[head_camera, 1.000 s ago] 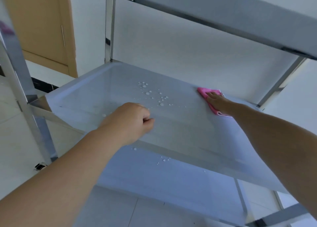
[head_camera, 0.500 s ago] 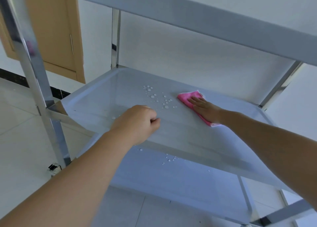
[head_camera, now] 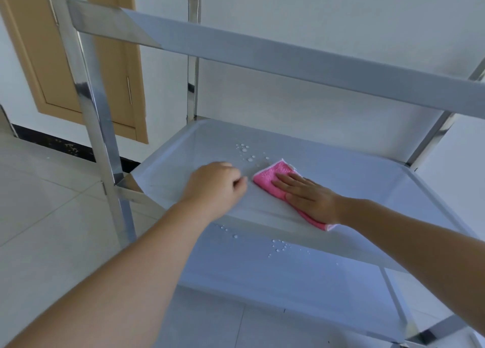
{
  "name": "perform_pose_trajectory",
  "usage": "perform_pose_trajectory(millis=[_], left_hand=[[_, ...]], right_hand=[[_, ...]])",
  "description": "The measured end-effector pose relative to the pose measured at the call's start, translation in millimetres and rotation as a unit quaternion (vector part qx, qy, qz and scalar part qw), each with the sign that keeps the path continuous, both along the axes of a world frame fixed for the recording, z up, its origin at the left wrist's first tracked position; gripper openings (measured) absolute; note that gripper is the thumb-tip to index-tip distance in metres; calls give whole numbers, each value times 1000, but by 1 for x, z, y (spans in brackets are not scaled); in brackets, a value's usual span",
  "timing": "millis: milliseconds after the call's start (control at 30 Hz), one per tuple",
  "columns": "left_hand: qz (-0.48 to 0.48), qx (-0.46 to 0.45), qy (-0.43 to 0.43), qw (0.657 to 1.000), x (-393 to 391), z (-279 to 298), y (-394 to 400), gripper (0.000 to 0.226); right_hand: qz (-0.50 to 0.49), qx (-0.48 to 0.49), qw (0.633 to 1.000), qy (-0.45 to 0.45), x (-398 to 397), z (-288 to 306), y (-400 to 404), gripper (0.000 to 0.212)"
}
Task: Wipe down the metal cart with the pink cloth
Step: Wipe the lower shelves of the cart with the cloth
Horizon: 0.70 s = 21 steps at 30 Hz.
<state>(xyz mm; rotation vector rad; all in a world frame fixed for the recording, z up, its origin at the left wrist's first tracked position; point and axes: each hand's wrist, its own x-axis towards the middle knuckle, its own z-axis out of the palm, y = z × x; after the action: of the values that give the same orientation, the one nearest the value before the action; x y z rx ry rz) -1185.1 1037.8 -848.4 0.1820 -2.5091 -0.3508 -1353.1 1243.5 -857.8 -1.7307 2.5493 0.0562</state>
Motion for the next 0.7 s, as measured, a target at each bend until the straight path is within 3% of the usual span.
perform_pose_trajectory(millis=[167, 333, 533, 700], left_hand=[[129, -42, -48, 990, 31, -5, -81, 30], [136, -17, -77, 988, 27, -18, -88, 44], [173, 1, -206, 963, 23, -14, -94, 61], [162, -2, -253, 954, 27, -12, -92, 60]], right_hand=[[-7, 5, 1000, -4, 5, 4, 1, 45], [0, -3, 999, -46, 25, 10, -2, 44], [4, 7, 998, -61, 39, 14, -5, 44], [-17, 27, 998, -46, 30, 13, -9, 44]])
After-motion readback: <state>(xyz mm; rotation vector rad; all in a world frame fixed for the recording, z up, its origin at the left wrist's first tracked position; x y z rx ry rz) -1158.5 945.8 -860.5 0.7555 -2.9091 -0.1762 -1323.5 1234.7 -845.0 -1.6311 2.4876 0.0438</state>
